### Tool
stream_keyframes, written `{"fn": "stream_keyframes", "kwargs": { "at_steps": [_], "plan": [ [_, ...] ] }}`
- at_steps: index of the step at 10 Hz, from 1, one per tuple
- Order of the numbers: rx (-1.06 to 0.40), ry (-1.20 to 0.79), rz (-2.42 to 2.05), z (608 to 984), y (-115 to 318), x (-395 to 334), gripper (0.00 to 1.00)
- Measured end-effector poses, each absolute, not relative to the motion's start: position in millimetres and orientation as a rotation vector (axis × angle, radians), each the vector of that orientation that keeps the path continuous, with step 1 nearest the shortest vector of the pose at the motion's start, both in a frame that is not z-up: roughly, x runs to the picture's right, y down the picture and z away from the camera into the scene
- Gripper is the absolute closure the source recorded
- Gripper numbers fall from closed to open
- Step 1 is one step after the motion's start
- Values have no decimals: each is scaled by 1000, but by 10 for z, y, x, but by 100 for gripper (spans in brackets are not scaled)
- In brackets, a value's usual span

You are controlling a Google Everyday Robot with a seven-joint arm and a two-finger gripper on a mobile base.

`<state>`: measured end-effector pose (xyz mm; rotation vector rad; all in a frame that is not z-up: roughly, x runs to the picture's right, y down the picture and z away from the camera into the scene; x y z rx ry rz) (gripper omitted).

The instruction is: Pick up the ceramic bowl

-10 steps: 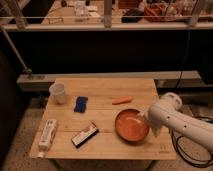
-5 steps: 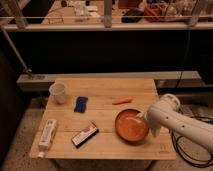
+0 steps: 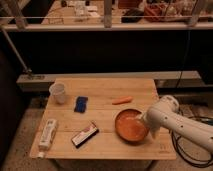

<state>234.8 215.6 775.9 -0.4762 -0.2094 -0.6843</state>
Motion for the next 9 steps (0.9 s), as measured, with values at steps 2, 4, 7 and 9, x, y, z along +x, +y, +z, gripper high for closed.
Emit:
{"fn": "stream_keyframes", "kwargs": {
  "at_steps": [2,4,7,9],
  "plan": [
    [-480,-221,-692,7789,2189,2341,20],
    [-484,-237,-698,7821,2230,2327,21],
    [-490,-257,-704,7865,2289,2309,31],
    [-493,-267,-705,7884,2318,2298,38]
  ]
}}
